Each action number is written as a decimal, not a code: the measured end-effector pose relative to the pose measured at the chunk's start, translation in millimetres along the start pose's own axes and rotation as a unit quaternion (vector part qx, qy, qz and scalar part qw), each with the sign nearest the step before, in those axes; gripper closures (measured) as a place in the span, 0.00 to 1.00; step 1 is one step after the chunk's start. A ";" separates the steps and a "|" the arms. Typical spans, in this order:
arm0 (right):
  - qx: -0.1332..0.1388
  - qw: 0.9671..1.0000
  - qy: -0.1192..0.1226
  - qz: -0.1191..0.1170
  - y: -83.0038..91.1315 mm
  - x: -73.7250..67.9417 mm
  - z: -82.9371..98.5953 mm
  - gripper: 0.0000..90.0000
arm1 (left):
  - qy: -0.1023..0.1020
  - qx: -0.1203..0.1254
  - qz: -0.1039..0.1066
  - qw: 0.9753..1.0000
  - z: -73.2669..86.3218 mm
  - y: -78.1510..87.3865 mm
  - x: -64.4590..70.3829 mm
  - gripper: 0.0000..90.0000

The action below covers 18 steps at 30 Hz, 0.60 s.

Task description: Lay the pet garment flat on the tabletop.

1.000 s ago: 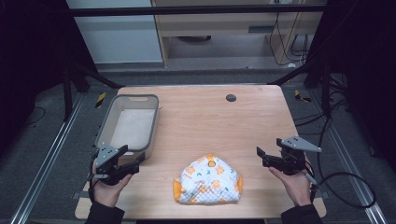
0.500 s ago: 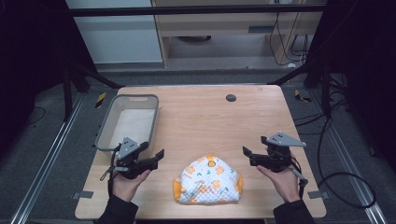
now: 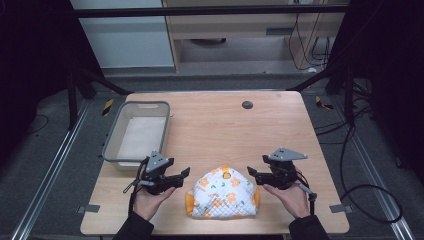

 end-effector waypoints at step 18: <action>-0.041 0.998 0.015 -0.046 -16.0 -21.1 16.2 0.48 | -0.014 -0.058 0.048 0.997 15.7 -37.7 28.2 0.38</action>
Point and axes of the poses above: each handheld gripper's, and its own axes: y roughly backward along the jaws, z roughly out of its underside, x roughly to its right, the point moved 6 cm from there along -y, roughly forward along the jaws, and after that the axes turned 10 degrees about z, right-handed, at the moved point
